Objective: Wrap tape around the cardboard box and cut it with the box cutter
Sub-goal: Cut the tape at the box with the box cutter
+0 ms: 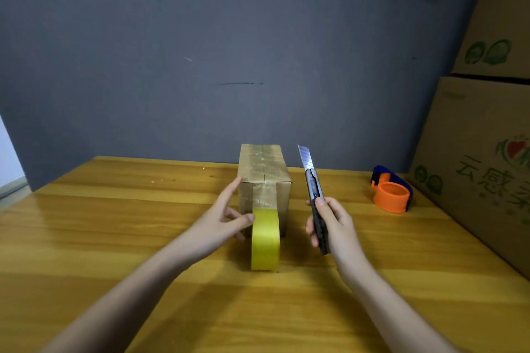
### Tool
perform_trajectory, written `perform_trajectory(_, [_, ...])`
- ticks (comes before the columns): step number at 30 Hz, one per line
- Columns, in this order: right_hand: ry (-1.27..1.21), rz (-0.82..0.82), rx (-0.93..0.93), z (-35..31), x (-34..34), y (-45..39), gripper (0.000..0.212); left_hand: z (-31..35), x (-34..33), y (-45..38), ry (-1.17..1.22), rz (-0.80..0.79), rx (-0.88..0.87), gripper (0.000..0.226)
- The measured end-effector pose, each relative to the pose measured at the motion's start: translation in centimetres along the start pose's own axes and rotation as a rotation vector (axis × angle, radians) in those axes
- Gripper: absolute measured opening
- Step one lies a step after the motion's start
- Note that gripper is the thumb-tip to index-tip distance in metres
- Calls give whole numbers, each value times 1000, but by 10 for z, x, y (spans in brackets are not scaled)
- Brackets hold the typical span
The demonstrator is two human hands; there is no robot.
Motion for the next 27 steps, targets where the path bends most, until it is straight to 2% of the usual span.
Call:
perform_trajectory(4, [16, 1, -16, 6, -1, 2, 27, 0, -4, -3, 14, -74, -18, 80])
perform_trajectory(12, [24, -53, -64, 12, -3, 5, 23, 0, -8, -15, 111, -62, -49, 74])
perform_trajectory(19, [125, -183, -41, 4, 3, 6, 25, -4, -10, -22, 157, -87, -34, 77])
perform_trajectory(22, [369, -288, 58, -9, 13, 5, 16, -3, -10, -20, 163, -104, -36, 79])
perform_trajectory(24, [740, -396, 174, -20, 21, 5, 13, -2, -11, -20, 168, -108, -31, 79])
perform_trajectory(27, [1265, -560, 340, -39, 29, 4, 25, -1, -11, -18, 161, -115, -34, 80])
Point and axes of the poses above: each hand's wrist, its own y-axis away from the middle knuckle, its own x-axis out of the back of the hand, z = x × y, the point moved 1 cm from there along -y, towards the middle knuckle, and after that the axes turned 14 degrees about x, right-handed, at the moved point
